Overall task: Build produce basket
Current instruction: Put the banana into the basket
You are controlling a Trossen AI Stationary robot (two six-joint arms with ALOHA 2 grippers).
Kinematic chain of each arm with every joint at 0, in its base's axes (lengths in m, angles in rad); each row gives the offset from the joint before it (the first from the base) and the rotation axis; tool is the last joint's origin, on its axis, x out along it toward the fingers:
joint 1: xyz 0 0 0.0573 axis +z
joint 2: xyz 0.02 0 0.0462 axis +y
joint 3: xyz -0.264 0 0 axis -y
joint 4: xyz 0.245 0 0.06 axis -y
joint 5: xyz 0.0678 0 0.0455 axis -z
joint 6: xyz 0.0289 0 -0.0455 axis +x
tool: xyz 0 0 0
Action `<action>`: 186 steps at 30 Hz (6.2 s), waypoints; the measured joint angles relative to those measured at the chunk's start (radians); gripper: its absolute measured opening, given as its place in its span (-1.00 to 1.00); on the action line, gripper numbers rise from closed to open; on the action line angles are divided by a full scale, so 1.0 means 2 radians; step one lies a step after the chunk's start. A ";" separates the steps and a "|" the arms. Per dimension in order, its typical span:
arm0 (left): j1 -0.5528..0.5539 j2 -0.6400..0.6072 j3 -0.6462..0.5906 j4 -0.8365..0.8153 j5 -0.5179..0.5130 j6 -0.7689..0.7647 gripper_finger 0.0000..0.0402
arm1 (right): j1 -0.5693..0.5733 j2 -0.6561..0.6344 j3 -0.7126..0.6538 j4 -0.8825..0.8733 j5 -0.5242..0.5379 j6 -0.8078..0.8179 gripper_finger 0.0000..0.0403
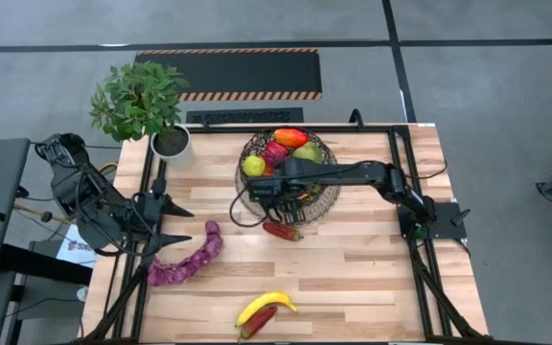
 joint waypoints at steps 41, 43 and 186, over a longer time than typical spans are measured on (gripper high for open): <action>0.000 0.001 -0.181 0.017 0.012 -0.298 0.18 | 0.241 0.095 -0.001 0.395 -0.164 0.222 0.14; 0.000 0.001 -0.181 0.017 0.010 -0.298 0.18 | 0.237 0.108 0.000 0.382 -0.163 0.224 0.14; 0.000 0.000 -0.181 0.025 -0.062 -0.241 0.18 | -0.089 0.016 -0.001 0.088 -0.014 -0.218 0.06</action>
